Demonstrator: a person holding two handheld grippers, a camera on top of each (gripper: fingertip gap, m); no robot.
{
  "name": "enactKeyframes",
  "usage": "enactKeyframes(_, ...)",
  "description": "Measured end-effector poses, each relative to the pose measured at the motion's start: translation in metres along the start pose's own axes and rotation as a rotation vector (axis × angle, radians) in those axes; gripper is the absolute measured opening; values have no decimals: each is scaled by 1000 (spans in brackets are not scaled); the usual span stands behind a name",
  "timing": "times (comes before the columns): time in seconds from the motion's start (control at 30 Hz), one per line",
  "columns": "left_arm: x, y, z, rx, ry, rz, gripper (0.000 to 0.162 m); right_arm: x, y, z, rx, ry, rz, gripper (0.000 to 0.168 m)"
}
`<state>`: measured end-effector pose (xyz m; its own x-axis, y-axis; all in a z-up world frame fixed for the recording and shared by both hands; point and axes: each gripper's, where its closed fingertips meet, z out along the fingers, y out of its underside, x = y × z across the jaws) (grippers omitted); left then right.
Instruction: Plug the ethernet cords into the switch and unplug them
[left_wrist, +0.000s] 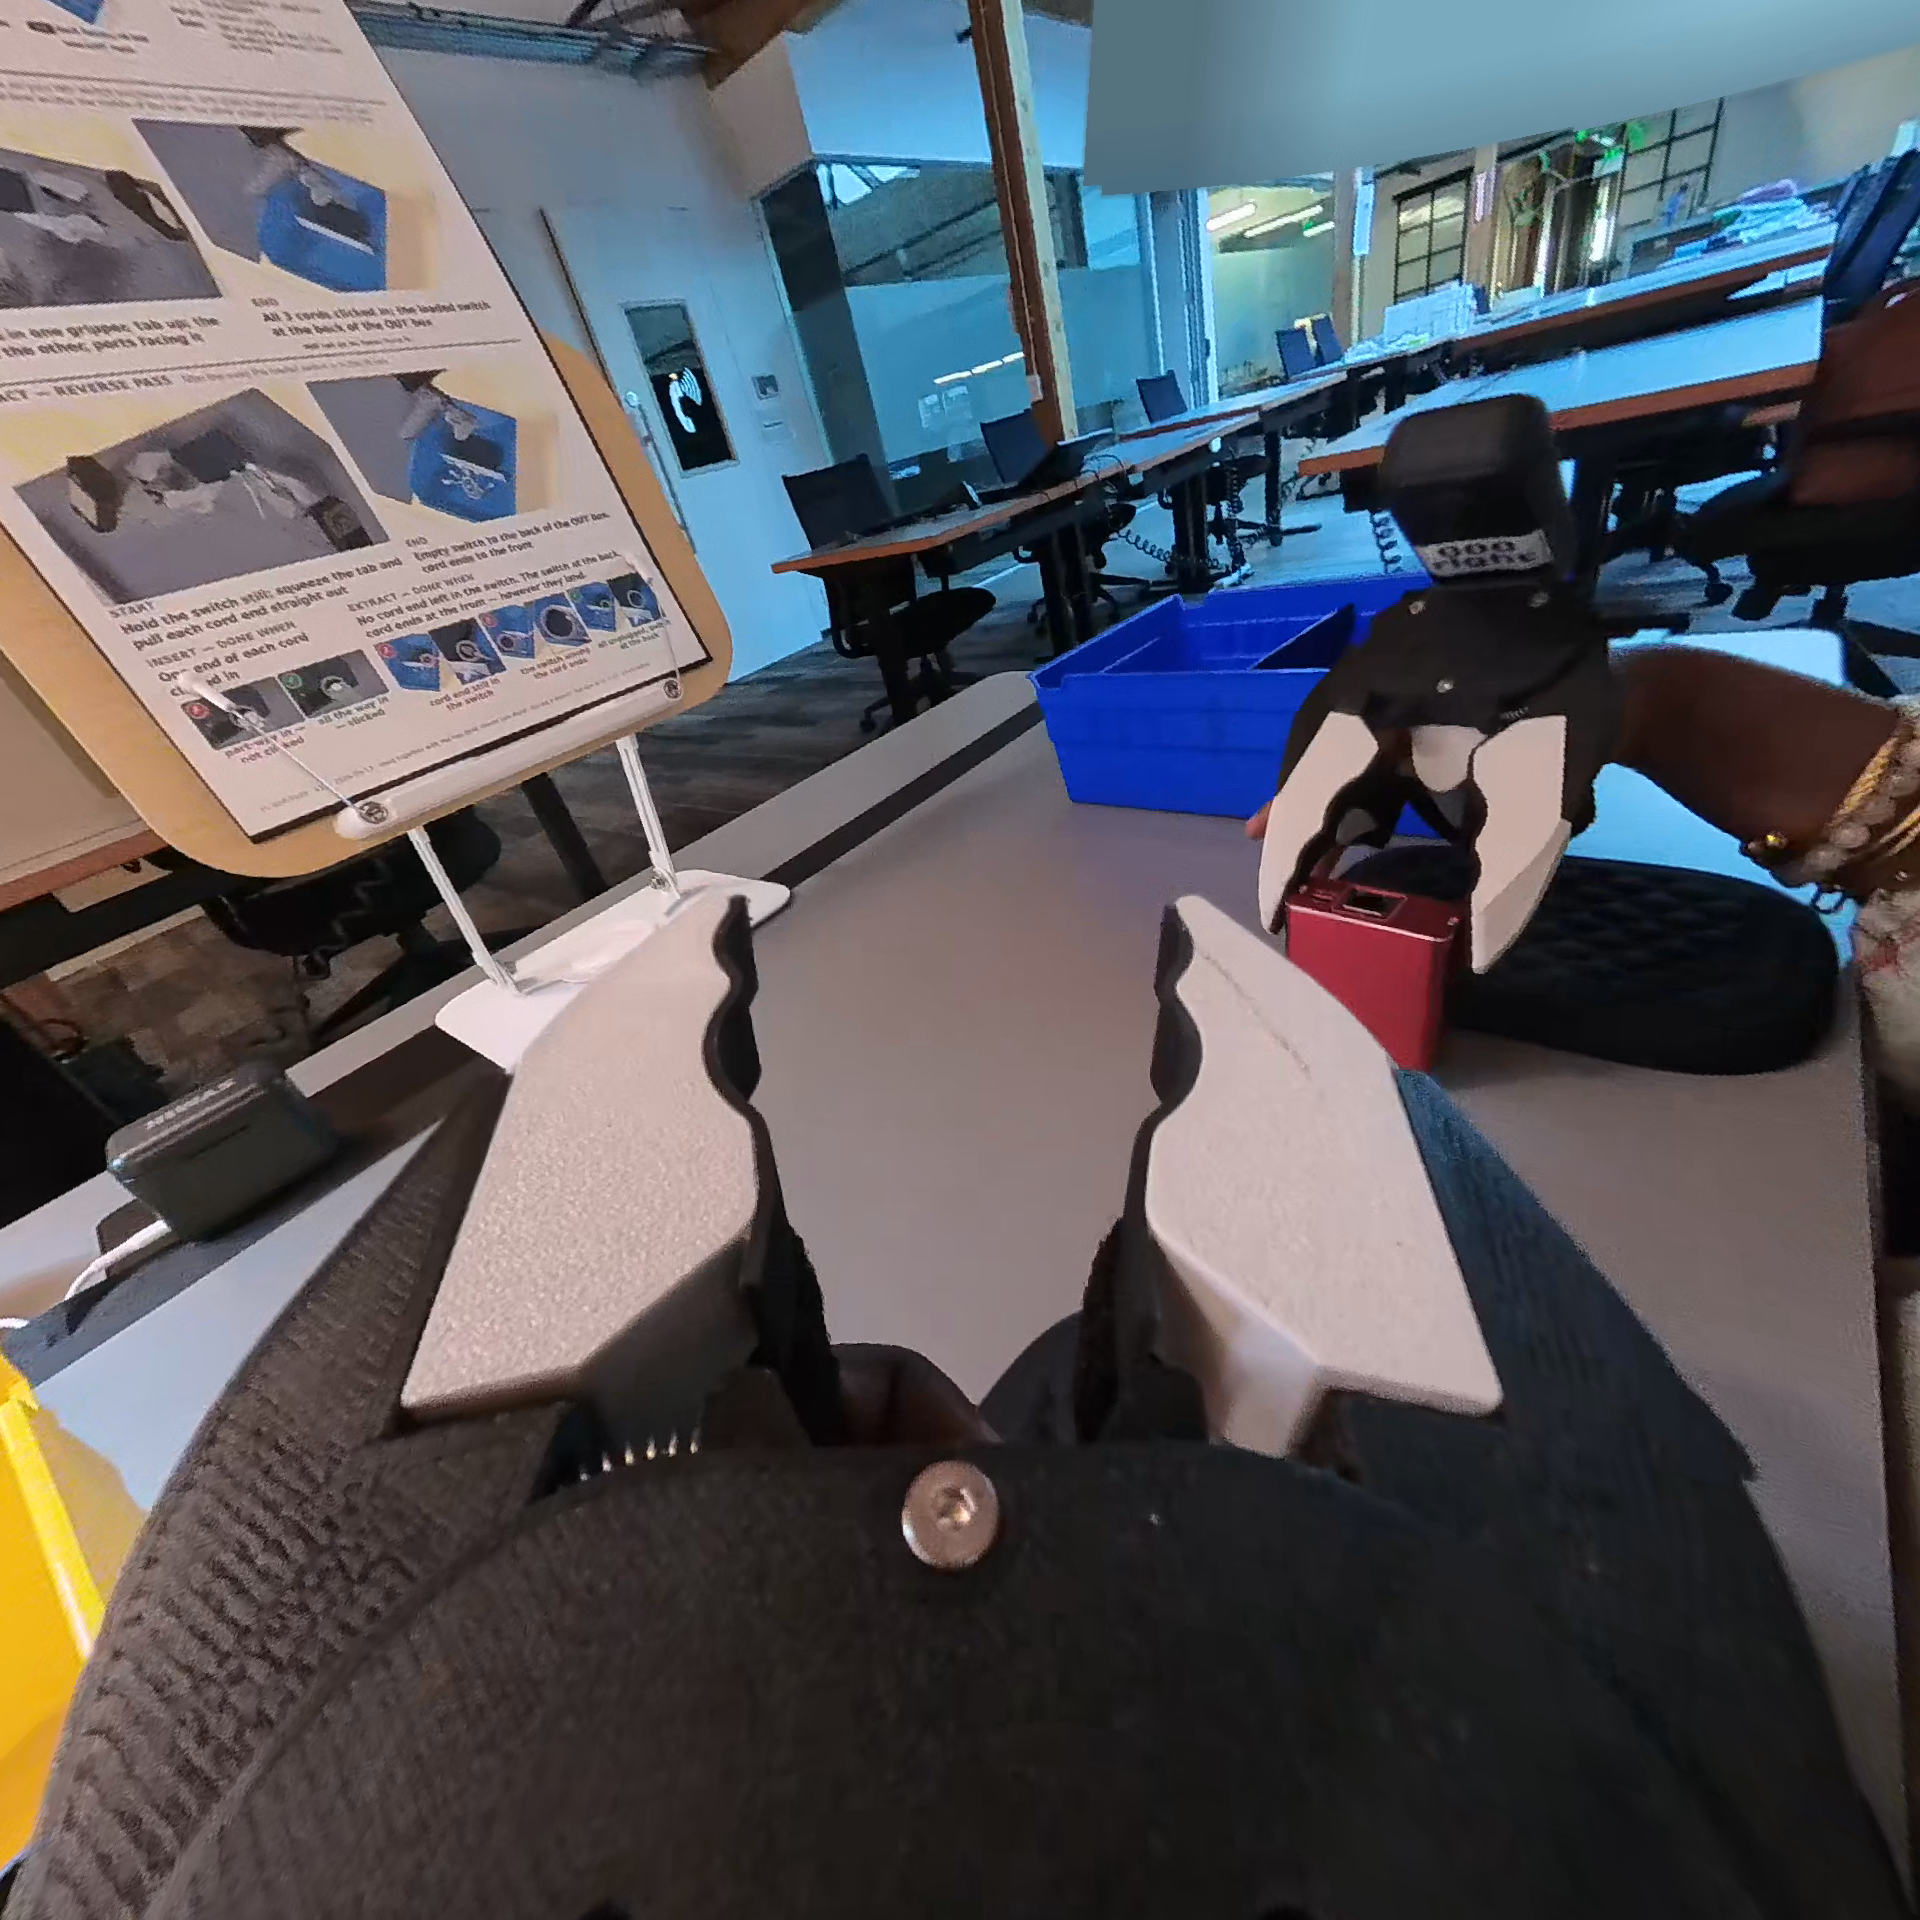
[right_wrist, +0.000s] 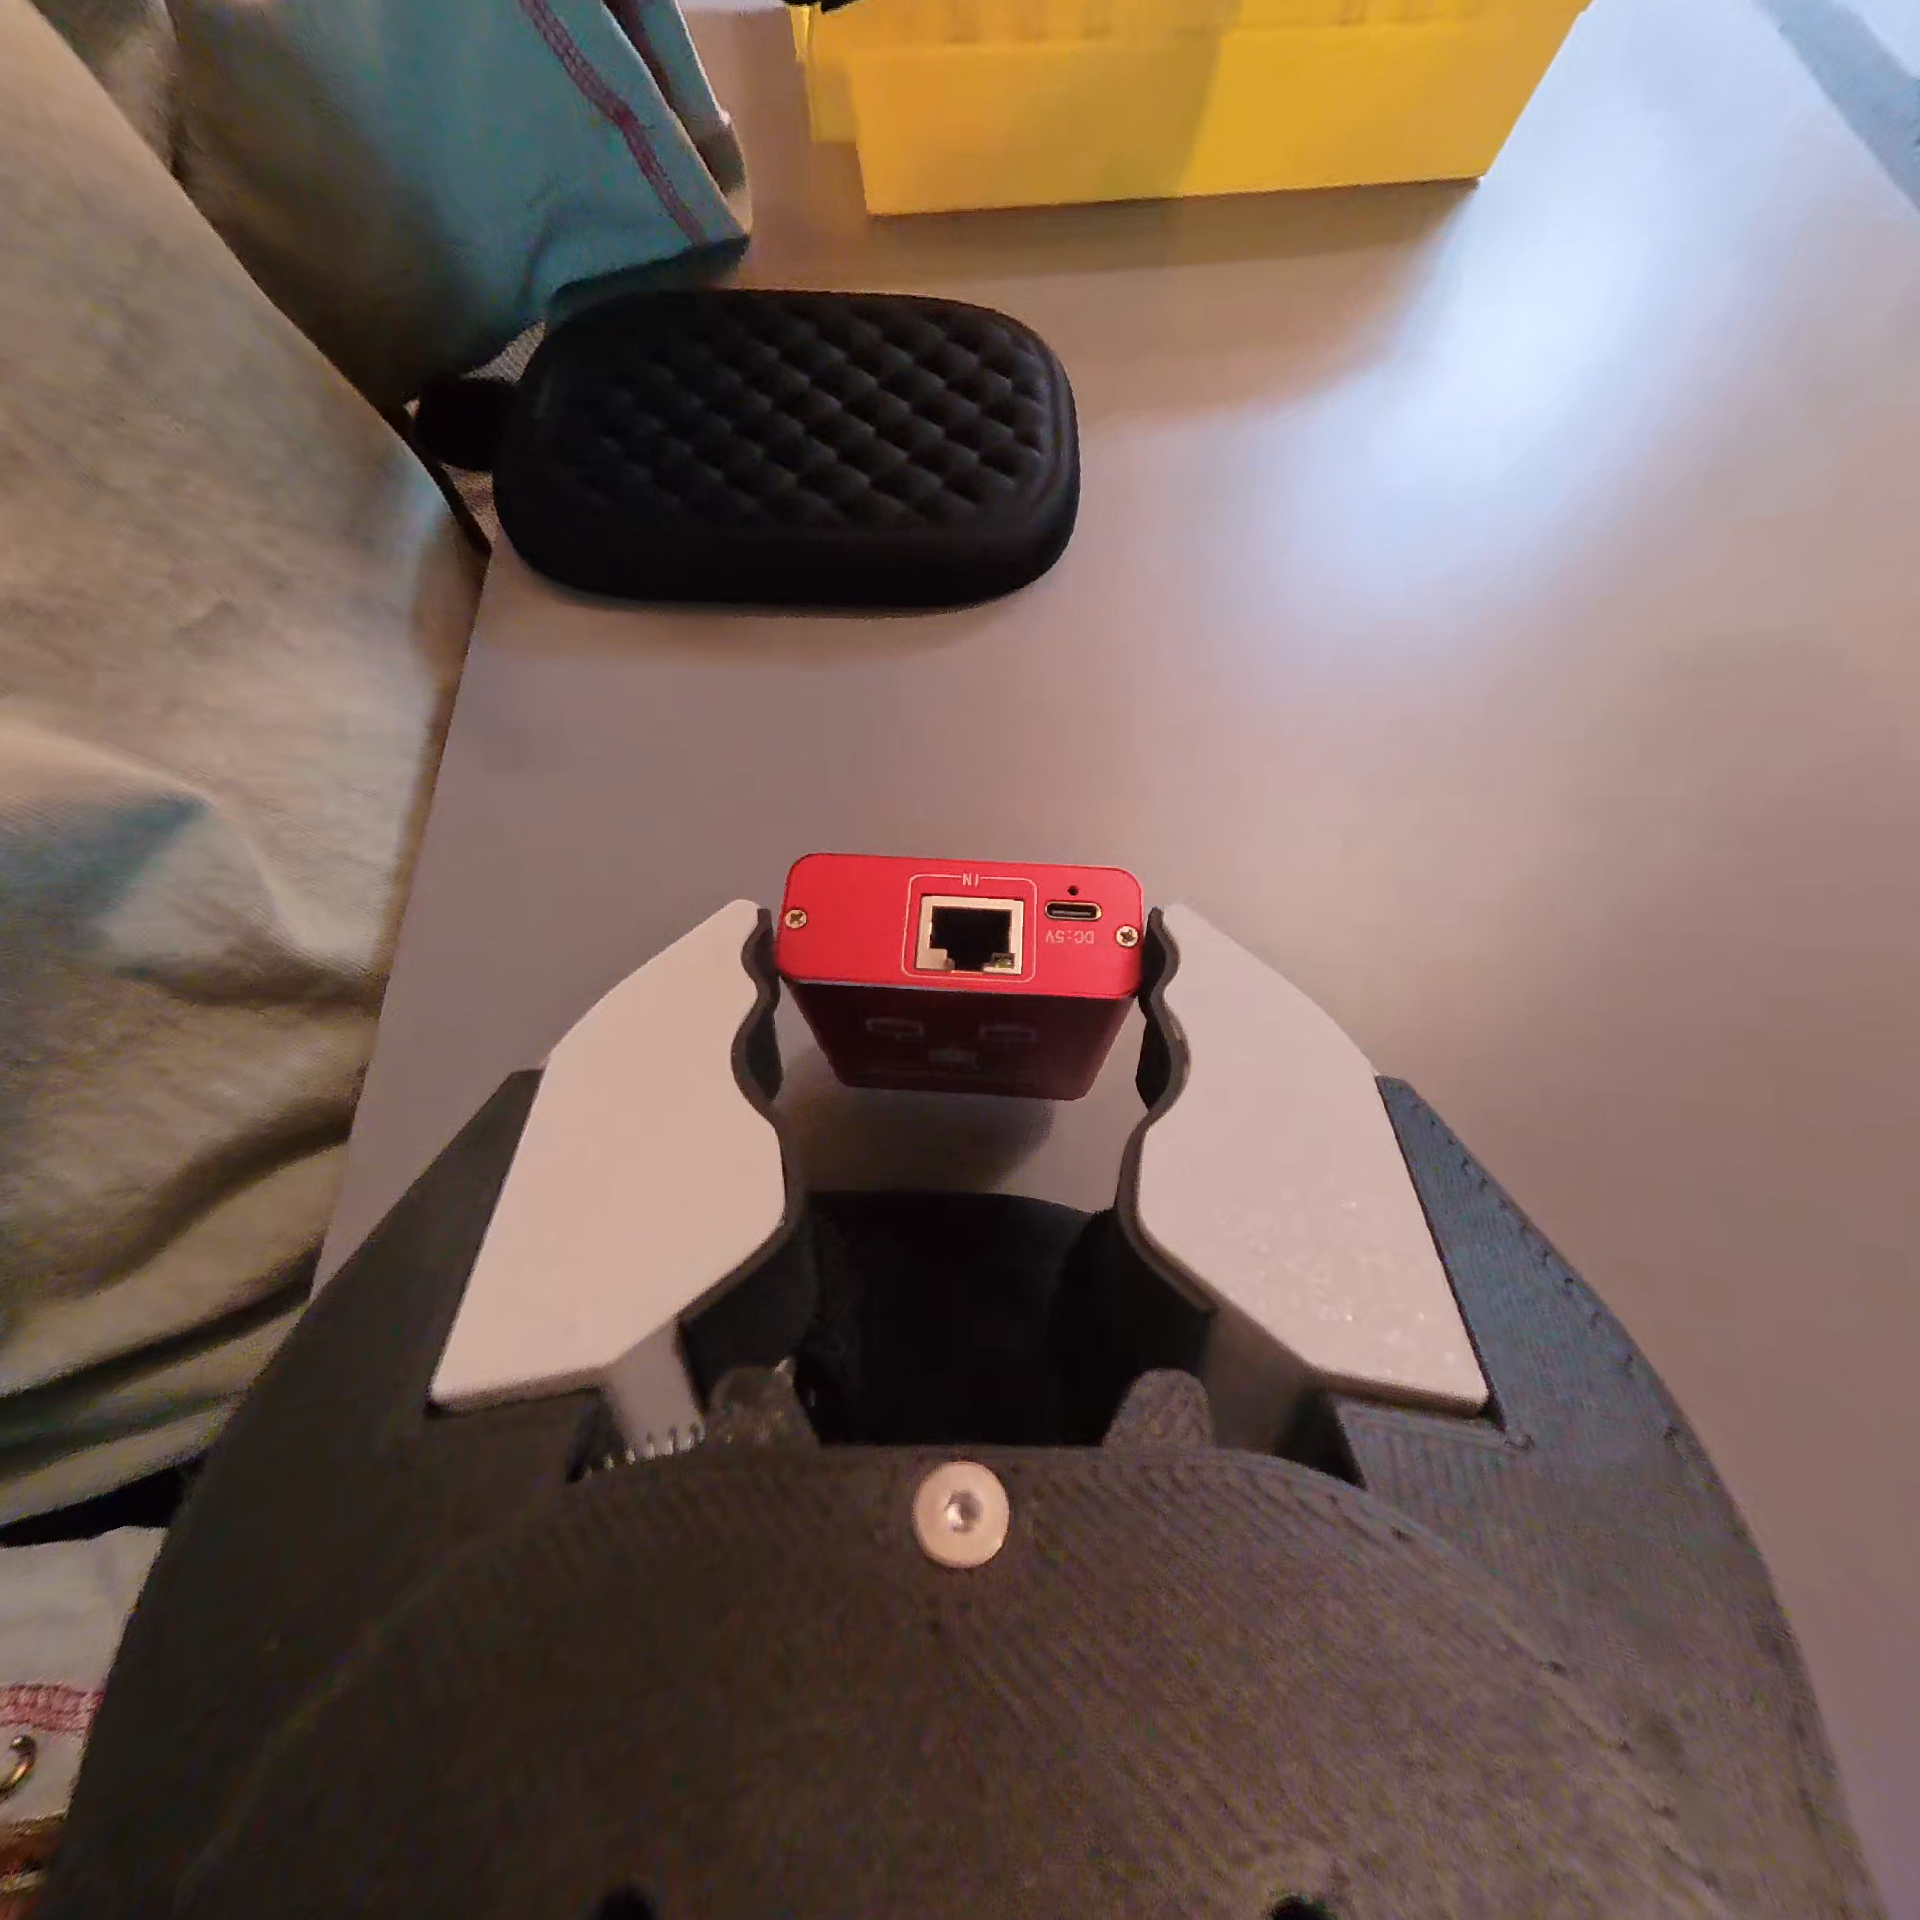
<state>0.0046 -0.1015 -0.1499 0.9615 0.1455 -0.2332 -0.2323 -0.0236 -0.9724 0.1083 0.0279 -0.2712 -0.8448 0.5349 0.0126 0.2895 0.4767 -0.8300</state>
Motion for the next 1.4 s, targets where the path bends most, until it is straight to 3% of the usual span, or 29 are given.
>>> enactKeyframes(0.53, 9, 15, 5, -86, 36, 69, 73, -1, 12, 2, 17, -65, -6, 68)
enactKeyframes(0.63, 10, 17, 5, -99, 37, 84, 73, 0, 9, 0, 26, -22, 36, 93)
enactKeyframes(0.7, 11, 17, 5, -101, 42, 80, 73, -1, 10, -2, 26, 28, 75, 100)
enactKeyframes(1.0, 22, 28, 6, -189, 105, 68, 73, 0, 16, -10, 0, 248, 59, 100)
enactKeyframes(1.1, -5, 15, -16, -243, -2, 13, 73, 0, 2, -19, 86, 326, 22, 102)
enactKeyframes(1.23, -67, -1, -86, -319, -296, -106, 70, -1, -20, -35, 282, 392, -98, 101)
enactKeyframes(1.33, -118, 26, -158, -554, -606, -113, 70, 0, -25, -39, 375, 390, -96, 101)
enactKeyframes(1.4, -138, 51, -194, -682, -725, -173, 69, 1, -25, -39, 383, 398, -96, 101)
